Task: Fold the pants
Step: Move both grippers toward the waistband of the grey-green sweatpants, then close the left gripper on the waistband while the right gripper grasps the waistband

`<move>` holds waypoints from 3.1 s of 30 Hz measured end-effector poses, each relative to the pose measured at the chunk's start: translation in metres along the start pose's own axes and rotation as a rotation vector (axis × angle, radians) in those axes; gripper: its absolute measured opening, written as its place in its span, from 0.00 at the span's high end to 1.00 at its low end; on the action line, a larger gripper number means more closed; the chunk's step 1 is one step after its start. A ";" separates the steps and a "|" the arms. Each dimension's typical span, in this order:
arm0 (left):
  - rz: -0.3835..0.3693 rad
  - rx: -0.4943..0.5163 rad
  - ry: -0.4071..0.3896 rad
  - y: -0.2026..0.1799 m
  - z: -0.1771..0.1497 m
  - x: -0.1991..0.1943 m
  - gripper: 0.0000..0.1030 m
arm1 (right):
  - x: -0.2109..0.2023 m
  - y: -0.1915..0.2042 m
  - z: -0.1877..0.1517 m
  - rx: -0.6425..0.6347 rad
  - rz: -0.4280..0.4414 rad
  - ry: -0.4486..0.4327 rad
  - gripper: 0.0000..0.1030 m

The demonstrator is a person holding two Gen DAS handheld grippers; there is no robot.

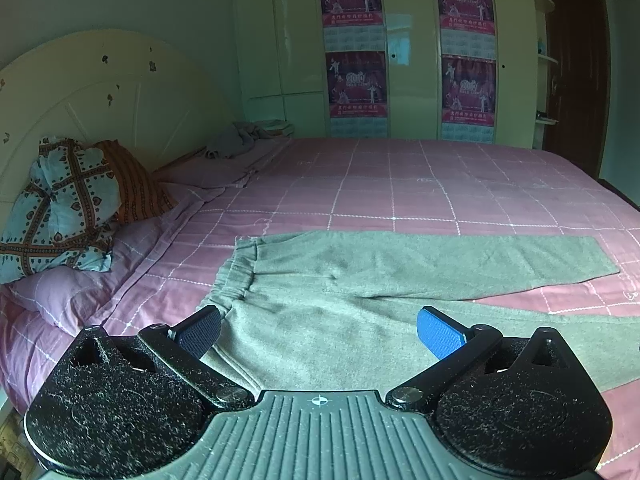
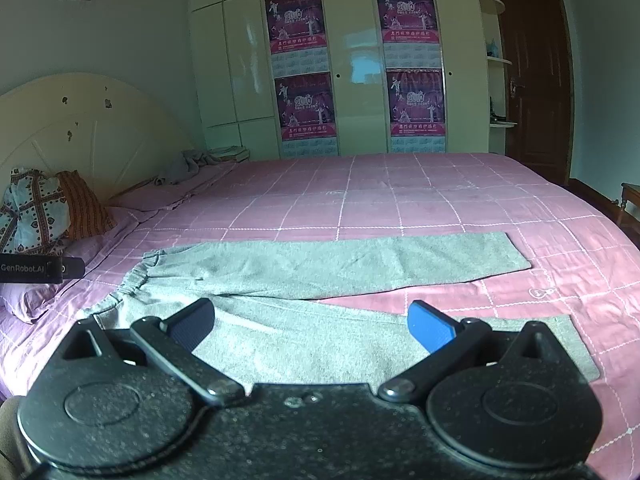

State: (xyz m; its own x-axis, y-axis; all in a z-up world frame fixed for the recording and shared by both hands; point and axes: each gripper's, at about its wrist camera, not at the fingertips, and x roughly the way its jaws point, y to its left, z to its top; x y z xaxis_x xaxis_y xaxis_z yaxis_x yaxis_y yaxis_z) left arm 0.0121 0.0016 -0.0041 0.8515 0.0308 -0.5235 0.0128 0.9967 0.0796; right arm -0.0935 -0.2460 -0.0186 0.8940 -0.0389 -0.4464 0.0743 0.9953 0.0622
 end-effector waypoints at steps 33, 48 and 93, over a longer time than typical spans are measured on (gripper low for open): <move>0.063 -0.018 0.051 0.058 0.057 0.128 0.00 | 0.092 0.044 0.041 -0.096 0.150 -0.011 0.00; 0.142 0.037 0.180 0.083 0.083 0.243 0.00 | 0.195 0.078 0.075 -0.138 0.234 0.061 0.05; 0.100 -0.055 0.404 0.127 0.048 0.489 0.44 | 0.546 0.128 0.085 -0.461 0.307 0.438 0.87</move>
State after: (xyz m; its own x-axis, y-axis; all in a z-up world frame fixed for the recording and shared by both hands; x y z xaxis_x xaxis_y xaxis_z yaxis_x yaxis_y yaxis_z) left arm 0.4555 0.1400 -0.2090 0.5729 0.1433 -0.8070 -0.0965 0.9895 0.1072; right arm 0.4413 -0.1472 -0.1785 0.5774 0.1929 -0.7934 -0.4341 0.8955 -0.0982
